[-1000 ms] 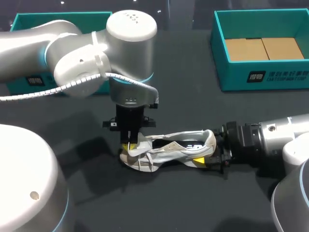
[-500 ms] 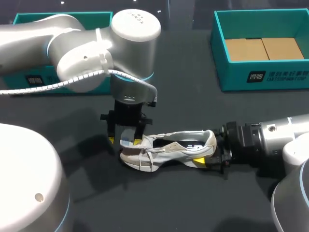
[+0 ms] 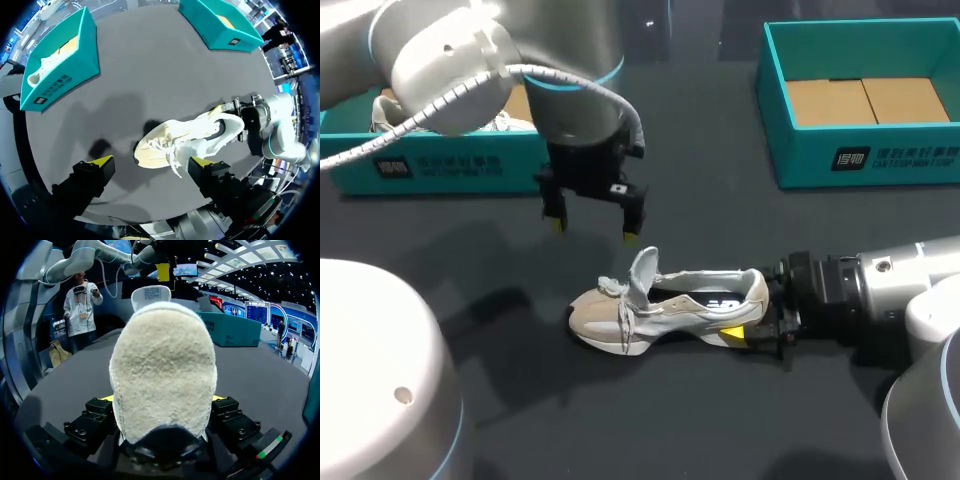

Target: Take the shoe out of the shoebox, open the shoe tongue, remove and reinsert the insole, then place the shoe into the shoebox

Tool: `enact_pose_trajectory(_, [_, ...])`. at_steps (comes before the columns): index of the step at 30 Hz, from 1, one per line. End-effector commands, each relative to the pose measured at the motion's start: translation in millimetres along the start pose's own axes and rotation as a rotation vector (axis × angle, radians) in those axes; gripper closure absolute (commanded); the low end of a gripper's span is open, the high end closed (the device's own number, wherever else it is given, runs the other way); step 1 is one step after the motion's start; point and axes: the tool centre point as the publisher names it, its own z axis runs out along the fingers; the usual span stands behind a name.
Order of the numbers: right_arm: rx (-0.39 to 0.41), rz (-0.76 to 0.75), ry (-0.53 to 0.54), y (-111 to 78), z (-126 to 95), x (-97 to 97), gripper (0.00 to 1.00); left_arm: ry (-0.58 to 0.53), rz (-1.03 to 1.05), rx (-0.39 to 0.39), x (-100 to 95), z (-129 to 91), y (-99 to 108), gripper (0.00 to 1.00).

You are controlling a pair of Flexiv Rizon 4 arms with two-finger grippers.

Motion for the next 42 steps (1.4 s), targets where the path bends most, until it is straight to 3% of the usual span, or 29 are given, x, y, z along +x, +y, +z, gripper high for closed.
enact_pose_trajectory(1, [0.003,0.000,-0.001,0.8,0.9,0.8,1.00,0.047,0.120,0.009,9.6,-21.4,-3.7,0.04])
enact_pose_trajectory(5, [0.003,0.000,-0.001,0.8,0.9,0.8,1.00,0.100,0.300,0.014,25.5,-30.7,-7.3,0.10])
enact_pose_trajectory(10, [0.003,0.000,-0.001,0.8,0.9,0.8,1.00,0.162,0.561,-0.038,43.8,-41.8,-5.1,0.15])
enact_pose_trajectory(12, [0.003,0.000,-0.001,0.8,0.9,0.8,1.00,0.180,0.663,-0.060,51.1,-46.9,-4.4,0.29])
enact_pose_trajectory(14, [0.003,0.000,-0.001,0.8,0.9,0.8,1.00,0.185,0.754,-0.072,58.3,-52.0,-3.0,0.26])
enact_pose_trajectory(15, [0.003,0.000,-0.001,0.8,0.9,0.8,1.00,0.186,0.790,-0.076,61.8,-54.8,-1.7,0.33])
enact_pose_trajectory(18, [0.003,0.000,-0.001,0.8,0.9,0.8,1.00,0.158,0.940,-0.094,69.4,-61.5,2.8,0.89])
enact_pose_trajectory(19, [0.003,0.000,-0.001,0.8,0.9,0.8,1.00,0.122,1.037,-0.127,70.8,-63.0,3.9,1.00])
enact_pose_trajectory(21, [0.003,0.000,-0.001,0.8,0.9,0.8,1.00,0.097,1.096,-0.162,76.7,-64.3,0.3,1.00])
enact_pose_trajectory(35, [0.003,0.000,-0.001,0.8,0.9,0.8,1.00,0.105,1.142,-0.141,78.7,-63.5,0.7,1.00])
enact_pose_trajectory(36, [0.003,0.000,-0.001,0.8,0.9,0.8,1.00,0.129,1.205,-0.114,80.6,-61.9,0.9,1.00])
enact_pose_trajectory(42, [0.003,0.000,-0.001,0.8,0.9,0.8,1.00,0.079,1.289,-0.125,98.7,-36.2,-10.4,1.00])
